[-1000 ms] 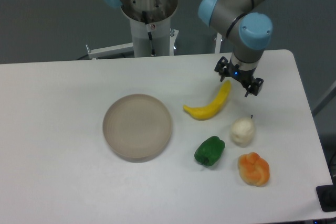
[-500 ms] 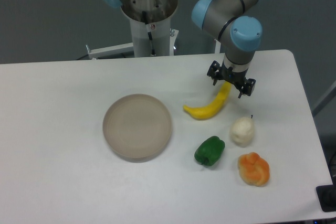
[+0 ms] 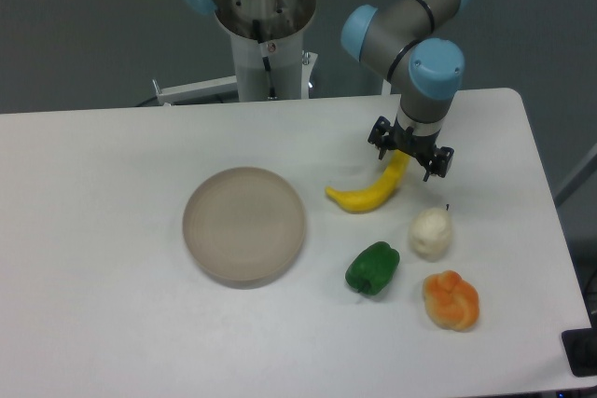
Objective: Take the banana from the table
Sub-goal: 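Lower the gripper onto the banana stem and close it, then lift the banana by its stem and carry it toward the garlic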
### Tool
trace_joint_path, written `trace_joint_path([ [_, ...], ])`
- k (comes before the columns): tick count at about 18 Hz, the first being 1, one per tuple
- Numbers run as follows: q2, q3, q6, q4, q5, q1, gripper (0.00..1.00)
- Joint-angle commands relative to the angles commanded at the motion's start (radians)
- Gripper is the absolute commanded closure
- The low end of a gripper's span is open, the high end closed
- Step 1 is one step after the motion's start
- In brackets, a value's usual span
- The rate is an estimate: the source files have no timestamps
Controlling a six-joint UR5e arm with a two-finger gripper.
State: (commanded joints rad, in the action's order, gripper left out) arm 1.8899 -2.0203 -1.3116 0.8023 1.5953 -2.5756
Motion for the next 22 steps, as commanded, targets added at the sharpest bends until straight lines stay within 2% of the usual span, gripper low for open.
trace_joint_path([
  [2,0.0,0.002,0.0,0.0,0.0,0.002,0.02],
  [4,0.002,0.005,-0.001,0.0,0.0,0.003,0.4],
  [5,0.0,0.006,-0.005,0.002,0.0,0.003,0.53],
  [6,0.0,0.008,-0.005,0.002,0.0,0.003,0.63],
  [7,0.0,0.009,-0.005,0.002,0.0,0.003,0.67],
  [11,0.003,0.014,-0.006,0.003,0.0,0.002,0.71],
  [18,-0.005,0.037,-0.011,0.005,0.002,-0.005,0.72],
  [22,-0.017,0.095,-0.012,0.026,0.011,-0.003,0.72],
])
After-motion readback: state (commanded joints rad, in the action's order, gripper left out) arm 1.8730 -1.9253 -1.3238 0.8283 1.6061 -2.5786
